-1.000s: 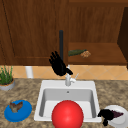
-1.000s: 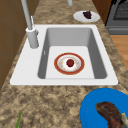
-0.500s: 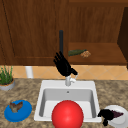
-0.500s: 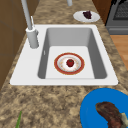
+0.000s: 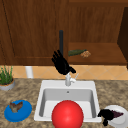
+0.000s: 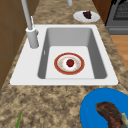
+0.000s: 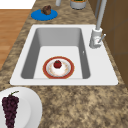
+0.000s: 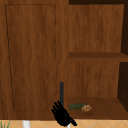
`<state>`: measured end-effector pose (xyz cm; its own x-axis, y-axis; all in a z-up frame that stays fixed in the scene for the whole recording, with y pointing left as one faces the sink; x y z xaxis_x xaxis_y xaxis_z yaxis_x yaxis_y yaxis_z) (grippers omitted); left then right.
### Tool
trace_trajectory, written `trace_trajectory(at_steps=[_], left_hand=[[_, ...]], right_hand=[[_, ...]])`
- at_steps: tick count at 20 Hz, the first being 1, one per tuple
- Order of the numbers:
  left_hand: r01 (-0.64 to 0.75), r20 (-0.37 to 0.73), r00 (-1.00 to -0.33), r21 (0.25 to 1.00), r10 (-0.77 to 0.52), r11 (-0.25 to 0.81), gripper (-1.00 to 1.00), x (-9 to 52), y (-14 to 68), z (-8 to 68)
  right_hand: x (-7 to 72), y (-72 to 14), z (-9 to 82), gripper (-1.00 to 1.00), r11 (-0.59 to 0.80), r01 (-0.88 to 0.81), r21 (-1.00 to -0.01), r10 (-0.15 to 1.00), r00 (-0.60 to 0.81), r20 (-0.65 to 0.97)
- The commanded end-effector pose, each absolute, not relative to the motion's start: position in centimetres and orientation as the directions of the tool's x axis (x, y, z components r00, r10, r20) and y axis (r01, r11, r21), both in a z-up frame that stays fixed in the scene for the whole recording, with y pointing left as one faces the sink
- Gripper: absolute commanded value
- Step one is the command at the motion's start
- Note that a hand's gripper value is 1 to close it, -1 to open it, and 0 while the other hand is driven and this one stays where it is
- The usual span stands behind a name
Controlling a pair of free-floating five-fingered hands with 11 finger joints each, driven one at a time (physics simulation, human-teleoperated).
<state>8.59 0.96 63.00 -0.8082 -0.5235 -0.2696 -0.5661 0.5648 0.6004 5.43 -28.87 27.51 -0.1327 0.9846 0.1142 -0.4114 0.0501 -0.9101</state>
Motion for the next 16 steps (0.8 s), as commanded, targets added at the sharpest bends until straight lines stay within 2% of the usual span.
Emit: trace_trajectory(at_steps=[1, 16], left_hand=[[-0.6, -0.223, -0.785, 0.51, -0.578, 0.617, -1.0, 8.6, 1.6, 63.2], [-0.637, -0.243, -0.759, 0.467, -0.603, 0.613, -1.0, 9.9, 2.5, 63.2]], right_hand=[[5.4, -28.9, 27.5, 0.0, 0.05, -0.411, -0.91, 0.985, -0.133, 0.114], [5.4, -28.9, 27.5, 0.0, 0.05, -0.411, -0.91, 0.985, -0.133, 0.114]])
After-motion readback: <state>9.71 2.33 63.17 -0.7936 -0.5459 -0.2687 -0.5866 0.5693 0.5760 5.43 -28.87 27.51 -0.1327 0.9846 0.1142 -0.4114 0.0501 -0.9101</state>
